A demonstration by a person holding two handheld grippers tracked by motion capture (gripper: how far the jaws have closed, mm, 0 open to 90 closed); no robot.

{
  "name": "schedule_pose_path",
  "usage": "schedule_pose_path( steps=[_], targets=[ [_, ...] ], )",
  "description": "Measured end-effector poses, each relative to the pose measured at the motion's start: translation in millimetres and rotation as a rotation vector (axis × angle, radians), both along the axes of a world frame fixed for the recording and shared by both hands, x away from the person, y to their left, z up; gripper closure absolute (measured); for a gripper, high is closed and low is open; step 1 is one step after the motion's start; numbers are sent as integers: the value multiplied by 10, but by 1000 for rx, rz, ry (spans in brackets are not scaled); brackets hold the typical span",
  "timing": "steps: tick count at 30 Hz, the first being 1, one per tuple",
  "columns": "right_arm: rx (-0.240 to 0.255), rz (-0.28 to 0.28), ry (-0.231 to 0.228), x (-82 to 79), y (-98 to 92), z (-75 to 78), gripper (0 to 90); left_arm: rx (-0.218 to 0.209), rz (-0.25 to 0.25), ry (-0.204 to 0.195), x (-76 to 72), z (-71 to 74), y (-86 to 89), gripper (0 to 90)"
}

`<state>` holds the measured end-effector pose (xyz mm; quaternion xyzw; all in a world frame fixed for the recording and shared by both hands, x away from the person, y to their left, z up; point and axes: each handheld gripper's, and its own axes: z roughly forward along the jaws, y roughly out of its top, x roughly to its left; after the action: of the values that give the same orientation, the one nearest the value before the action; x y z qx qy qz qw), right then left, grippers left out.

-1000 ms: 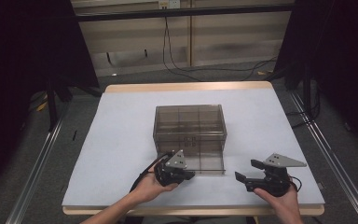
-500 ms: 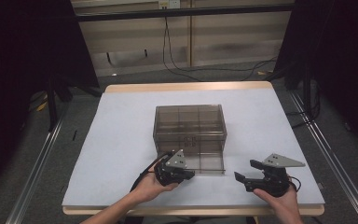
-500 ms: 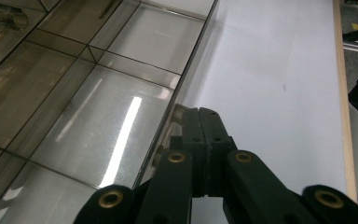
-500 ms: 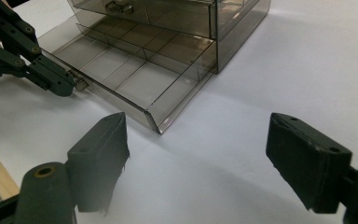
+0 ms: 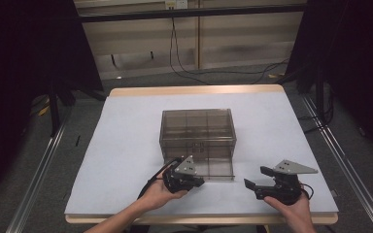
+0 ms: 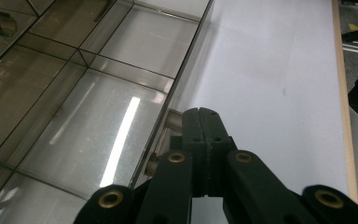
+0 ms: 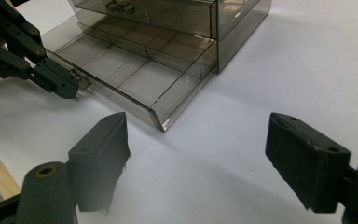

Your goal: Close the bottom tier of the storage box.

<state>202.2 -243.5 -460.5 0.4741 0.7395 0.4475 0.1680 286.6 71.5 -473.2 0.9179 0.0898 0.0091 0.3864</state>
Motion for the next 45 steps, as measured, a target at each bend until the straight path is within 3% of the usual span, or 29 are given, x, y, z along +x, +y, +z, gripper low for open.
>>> schedule_pose_path(
  steps=[11, 12, 13, 26, 36, 45],
  targets=[
    [1, 3, 2, 3, 2, -2, 218, 4, -4, 3, 19, -29, -57, 900],
    [1, 3, 2, 3, 3, -2, 218, 28, -10, 2, 23, -17, -59, 900],
    [1, 4, 1, 3, 2, -2, 219, 3, -9, 4, 23, -38, -69, 900],
    [1, 4, 2, 3, 6, -3, 221, -11, -2, 23, 27, -46, -96, 900],
    [1, 5, 3, 4, 3, -1, 222, 5, 2, 6, 38, -37, -110, 900],
    [1, 7, 2, 5, 6, -3, 222, -16, 8, 19, 57, -51, -114, 900]
  ],
)
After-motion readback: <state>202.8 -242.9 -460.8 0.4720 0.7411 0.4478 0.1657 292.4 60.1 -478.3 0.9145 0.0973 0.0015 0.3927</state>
